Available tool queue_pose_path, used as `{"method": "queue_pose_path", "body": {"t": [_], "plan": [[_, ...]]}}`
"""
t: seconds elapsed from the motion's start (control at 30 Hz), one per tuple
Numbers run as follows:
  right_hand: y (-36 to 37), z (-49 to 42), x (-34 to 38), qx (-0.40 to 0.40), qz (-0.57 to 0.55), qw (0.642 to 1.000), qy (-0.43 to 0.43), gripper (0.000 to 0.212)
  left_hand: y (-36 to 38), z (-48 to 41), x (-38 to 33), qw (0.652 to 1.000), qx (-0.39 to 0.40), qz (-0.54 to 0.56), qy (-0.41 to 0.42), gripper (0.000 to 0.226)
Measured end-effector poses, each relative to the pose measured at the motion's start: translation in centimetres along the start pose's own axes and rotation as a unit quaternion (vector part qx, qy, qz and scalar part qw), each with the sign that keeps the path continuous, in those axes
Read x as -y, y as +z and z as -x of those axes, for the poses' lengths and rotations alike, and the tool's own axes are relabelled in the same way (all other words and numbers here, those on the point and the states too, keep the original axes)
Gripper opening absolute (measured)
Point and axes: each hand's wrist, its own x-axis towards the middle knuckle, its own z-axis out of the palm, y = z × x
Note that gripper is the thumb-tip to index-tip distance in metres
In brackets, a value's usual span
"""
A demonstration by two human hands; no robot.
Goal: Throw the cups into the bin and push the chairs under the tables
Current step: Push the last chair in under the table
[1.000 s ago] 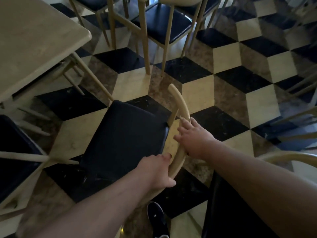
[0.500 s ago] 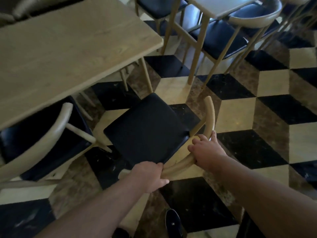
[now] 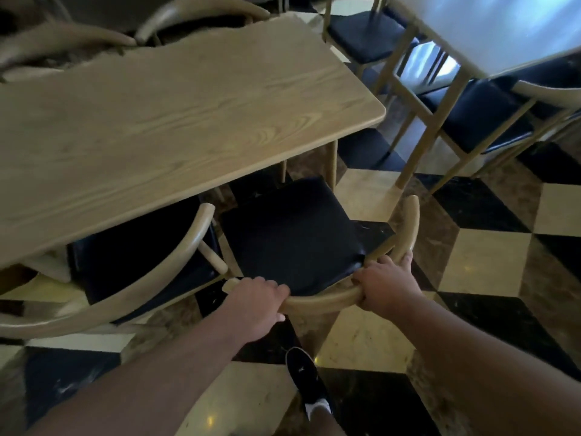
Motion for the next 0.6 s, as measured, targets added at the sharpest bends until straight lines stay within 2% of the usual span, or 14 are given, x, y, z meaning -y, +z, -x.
{"method": "queue_pose_path", "body": {"t": [0.3, 0.6], "plan": [[-4.7, -7.5, -0.7, -0.008, 0.048, 0.997, -0.061, 0.039, -3.5, -4.2, 4.9, 0.999, -0.021, 0.011, -0.044, 0.037], [-8.0, -12.4, -0.8, -0.012, 0.057, 0.996, -0.074, 0.038, -4.9, -7.3, 8.6, 0.995, -0.069, 0.023, -0.064, 0.035]]}}
